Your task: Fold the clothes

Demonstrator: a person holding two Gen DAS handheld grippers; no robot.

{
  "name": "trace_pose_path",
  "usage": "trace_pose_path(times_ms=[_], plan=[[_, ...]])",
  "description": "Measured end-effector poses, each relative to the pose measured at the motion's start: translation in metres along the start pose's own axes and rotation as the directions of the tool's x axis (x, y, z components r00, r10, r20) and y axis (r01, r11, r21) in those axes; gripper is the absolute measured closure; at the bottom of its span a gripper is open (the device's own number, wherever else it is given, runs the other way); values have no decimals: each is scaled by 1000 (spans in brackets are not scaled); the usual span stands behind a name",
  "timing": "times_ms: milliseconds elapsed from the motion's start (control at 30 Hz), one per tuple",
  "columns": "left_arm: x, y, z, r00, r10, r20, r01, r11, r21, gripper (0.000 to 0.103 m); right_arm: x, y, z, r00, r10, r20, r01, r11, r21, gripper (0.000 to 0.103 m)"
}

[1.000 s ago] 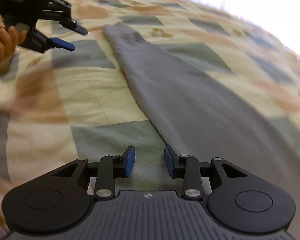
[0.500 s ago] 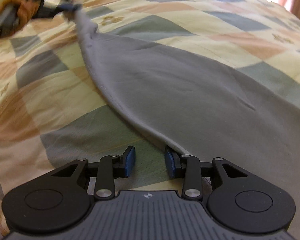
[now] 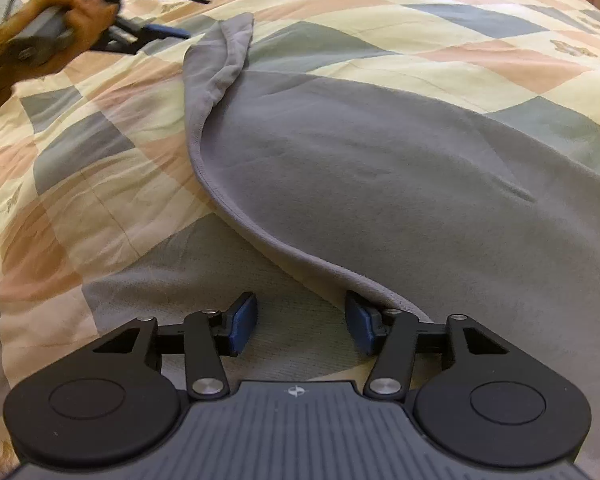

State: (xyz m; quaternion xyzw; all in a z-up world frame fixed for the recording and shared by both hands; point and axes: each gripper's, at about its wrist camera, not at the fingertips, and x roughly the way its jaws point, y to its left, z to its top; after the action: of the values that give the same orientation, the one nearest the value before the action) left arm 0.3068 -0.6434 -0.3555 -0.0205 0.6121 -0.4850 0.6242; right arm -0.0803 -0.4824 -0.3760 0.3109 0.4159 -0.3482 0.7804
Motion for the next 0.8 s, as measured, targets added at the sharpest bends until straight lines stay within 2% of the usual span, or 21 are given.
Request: trace_pose_path(times_ms=[67,100,167,200,233,267,300,367,433,500,567,600,633,667,700,767,800], plan=[[20,1,5,999,35,-14,-36,999,-22,65,-1,-1,1,1000,4,-2,-4,1000,4,51],[28,2,5,998,52,-20,-53,998,-29,69,-2,-2,1,1000,4,-2,-4,1000,4,54],[29,2,6,998,59,2,-59,998,-19,102,-4,-3,1,1000,-9,1,9,1000,-8,63],[25,2,7,998,56,24,-56,998,-4,103,-6,-4,1,1000,-20,7,20,1000,-13,71],[14,2,6,997,44,60,-45,999,9,103,-8,-6,0,999,-37,16,38,999,-10,85],[-3,5,4,995,27,98,-30,999,26,103,-10,-8,-1,998,-58,23,58,998,-5,92],[-22,8,2,991,9,136,-15,999,43,103,-12,-11,-1,997,-74,33,74,997,-1,103],[-69,21,-5,979,-14,204,3,999,54,103,-16,-16,-3,995,-87,54,86,996,8,103],[-121,44,-15,963,0,271,-14,999,53,103,-20,-15,-6,996,-68,63,70,997,-17,103],[-159,76,-29,955,61,290,-76,996,40,103,-25,-11,-10,997,-48,68,52,997,-55,103],[-172,107,-46,948,170,270,-187,982,35,103,-27,-4,-14,999,-8,41,11,996,-91,103],[-174,123,-56,935,243,258,-261,965,38,102,-28,-1,-17,1000,4,22,-2,995,-100,102],[-176,139,-67,917,314,247,-334,942,42,102,-29,3,-20,1000,11,11,-10,994,-106,93],[-174,152,-75,885,399,241,-420,907,40,103,-31,7,-23,1000,15,4,-15,994,-111,91],[-177,167,-83,867,442,228,-457,889,15,103,-35,10,-26,1000,17,3,-16,993,-114,89],[-188,178,-93,862,445,243,-448,893,-44,101,-48,16,-32,1000,13,8,-12,994,-107,86],[-195,176,-98,868,425,255,-428,903,-49,101,-56,18,-36,1000,6,11,-5,995,-96,80]])
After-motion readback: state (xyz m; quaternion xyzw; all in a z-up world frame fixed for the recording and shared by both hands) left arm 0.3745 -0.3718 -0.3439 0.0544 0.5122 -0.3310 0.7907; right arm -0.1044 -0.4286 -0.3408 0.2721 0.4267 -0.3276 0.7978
